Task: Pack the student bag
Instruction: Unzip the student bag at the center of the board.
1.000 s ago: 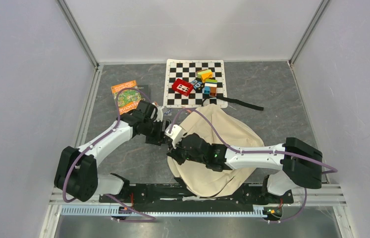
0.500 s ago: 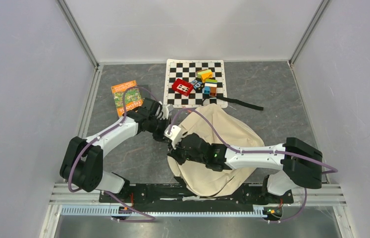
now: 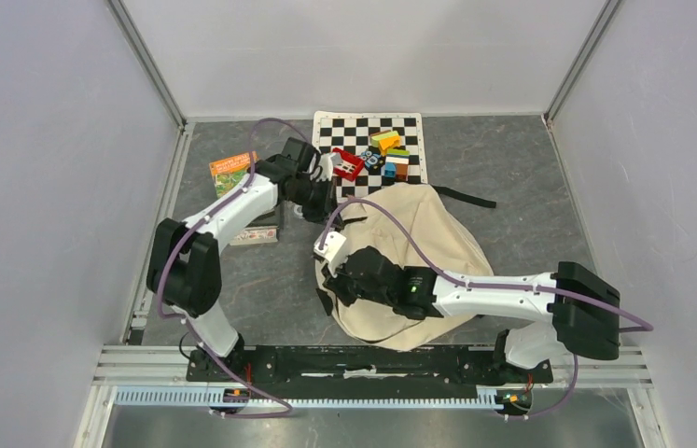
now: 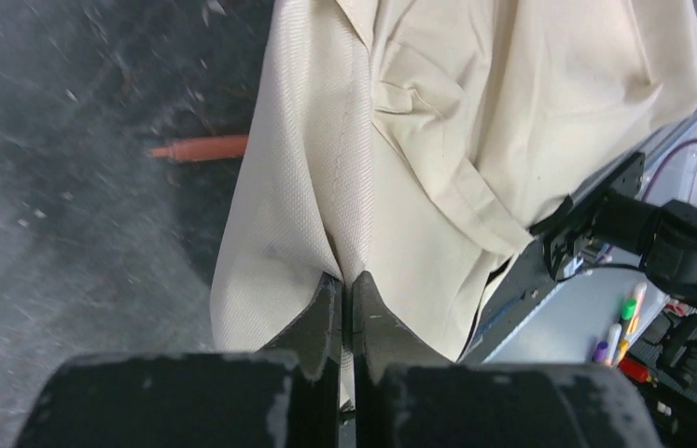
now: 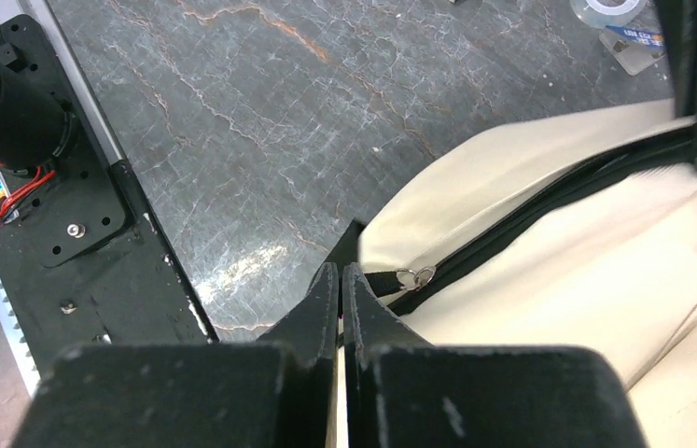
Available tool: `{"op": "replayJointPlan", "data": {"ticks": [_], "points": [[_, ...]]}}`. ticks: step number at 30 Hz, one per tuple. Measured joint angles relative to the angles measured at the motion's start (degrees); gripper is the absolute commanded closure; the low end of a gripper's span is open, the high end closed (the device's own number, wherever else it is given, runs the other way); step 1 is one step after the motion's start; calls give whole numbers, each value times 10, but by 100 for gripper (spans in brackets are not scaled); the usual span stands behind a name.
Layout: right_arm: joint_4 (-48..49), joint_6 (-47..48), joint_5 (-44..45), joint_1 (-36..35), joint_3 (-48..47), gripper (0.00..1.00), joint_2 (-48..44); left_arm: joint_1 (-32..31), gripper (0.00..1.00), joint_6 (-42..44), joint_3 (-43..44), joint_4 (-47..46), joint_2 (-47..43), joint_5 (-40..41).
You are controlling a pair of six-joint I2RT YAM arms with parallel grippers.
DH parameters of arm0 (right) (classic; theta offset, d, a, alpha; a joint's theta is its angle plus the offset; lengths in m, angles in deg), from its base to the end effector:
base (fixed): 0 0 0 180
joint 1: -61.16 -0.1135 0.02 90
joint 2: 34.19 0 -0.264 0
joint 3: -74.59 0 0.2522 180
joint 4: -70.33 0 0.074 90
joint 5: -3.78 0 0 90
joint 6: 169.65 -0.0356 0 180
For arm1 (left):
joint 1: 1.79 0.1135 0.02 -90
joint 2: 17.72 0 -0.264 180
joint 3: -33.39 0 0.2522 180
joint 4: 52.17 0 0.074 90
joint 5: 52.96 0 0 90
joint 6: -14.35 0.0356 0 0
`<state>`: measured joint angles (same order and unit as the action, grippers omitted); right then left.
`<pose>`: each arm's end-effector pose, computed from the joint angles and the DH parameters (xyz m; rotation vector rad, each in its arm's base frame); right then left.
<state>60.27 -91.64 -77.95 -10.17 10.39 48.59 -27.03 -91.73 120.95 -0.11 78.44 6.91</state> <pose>0.1078 0.3032 0.2427 -0.9835 1.9125 0.7313 0.3081 -0.1650 0.2469 0.4050 2.6749 -0.9290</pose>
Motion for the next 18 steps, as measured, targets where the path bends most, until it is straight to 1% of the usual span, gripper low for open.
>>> {"op": "replayJointPlan", "data": {"ticks": [6,8,9,10,11,12,13,14,16,18], "points": [[-4,-13,0,0,14,100,-7,16,98,1,80,7,71,2],[-4,-18,0,0,24,100,-10,17,91,1,103,7,93,7],[-4,-20,0,0,28,100,-12,17,85,1,110,7,101,12],[-4,-21,0,0,30,100,-13,17,77,1,113,6,104,16],[-3,-23,0,0,33,100,-15,17,64,1,113,6,106,19],[-3,-24,0,0,35,100,-16,17,47,1,113,7,106,24],[-3,-27,0,0,36,100,-18,17,32,2,113,6,106,31],[0,-28,1,0,37,100,-19,17,21,0,111,3,105,40],[9,-32,4,-1,43,100,-23,17,12,3,98,-6,94,56],[22,-35,7,-2,51,100,-26,17,8,1,70,-11,67,75]]}}
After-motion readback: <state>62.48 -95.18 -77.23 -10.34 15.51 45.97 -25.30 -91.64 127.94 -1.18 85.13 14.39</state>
